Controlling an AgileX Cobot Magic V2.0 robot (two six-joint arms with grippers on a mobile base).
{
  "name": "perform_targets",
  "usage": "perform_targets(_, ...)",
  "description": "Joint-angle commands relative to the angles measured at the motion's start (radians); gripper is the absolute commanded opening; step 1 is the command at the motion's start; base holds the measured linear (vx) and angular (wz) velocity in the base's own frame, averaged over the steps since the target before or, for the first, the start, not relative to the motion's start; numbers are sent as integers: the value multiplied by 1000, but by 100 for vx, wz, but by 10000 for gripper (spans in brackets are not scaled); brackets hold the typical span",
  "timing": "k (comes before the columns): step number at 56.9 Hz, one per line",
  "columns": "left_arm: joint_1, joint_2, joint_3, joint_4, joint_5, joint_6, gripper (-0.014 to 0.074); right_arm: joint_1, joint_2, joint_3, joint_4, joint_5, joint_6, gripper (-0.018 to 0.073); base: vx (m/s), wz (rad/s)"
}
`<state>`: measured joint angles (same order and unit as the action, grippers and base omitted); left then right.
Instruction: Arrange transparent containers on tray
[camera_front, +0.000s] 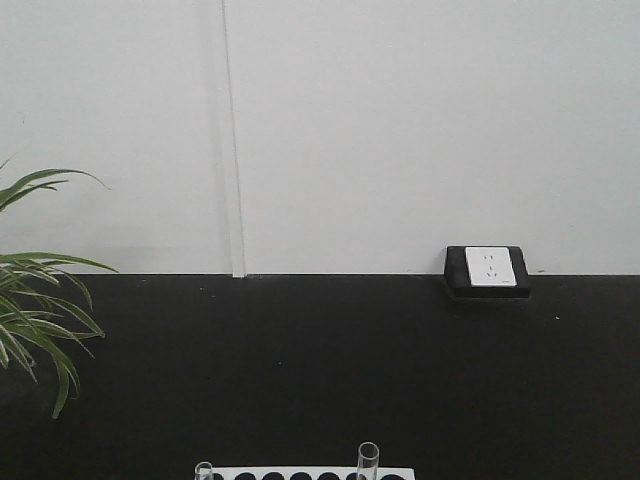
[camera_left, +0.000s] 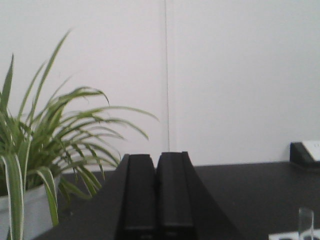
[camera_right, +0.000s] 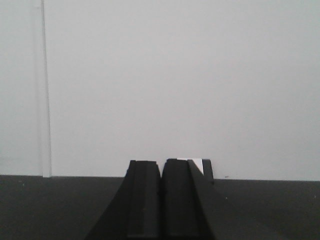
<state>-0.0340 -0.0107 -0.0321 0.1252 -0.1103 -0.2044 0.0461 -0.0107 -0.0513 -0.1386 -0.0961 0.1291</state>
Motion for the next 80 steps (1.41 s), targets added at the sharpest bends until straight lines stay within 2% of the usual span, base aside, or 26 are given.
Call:
perform_targets(1, 2, -9, -131, 0, -61, 26, -6, -3, 41, -156, 4, -4, -2, -11, 0, 0)
perform_targets(13, 2, 123, -441, 0, 141, 79, -6, -3, 217, -435, -2, 221, -2, -11, 0, 0)
perform_targets(22, 2, 286, -580, -2, 200, 78, -6, -3, 359, -516, -1, 219, -2, -11, 0, 0)
perform_targets(29, 2, 380, -587, -3, 164, 76, -6, -3, 447, -517, 0, 208, -2, -10, 0, 0)
perform_targets(39, 2, 473, -587, -3, 188, 74, -3, -3, 555, -517, 0, 209, -2, 4, 0, 0)
perform_targets(49, 2, 562, -569, -3, 186, 77, 27, -3, 628, -517, 0, 213, -2, 67, 0, 0)
perform_targets(59, 2, 624, -499, -3, 122, 74, 132, -3, 657, -517, 0, 213, -2, 182, 0, 0)
perform_targets(67, 2, 636, -413, -3, 86, 73, 262, -3, 660, -517, 4, 213, -2, 280, 0, 0)
perform_targets(75, -7, 636, -312, -3, -79, 49, 407, -3, 660, -517, 4, 217, -2, 330, 0, 0)
perform_targets(80, -29, 645, -283, -3, -89, 35, 466, -3, 660, -517, 4, 220, -2, 335, 0, 0)
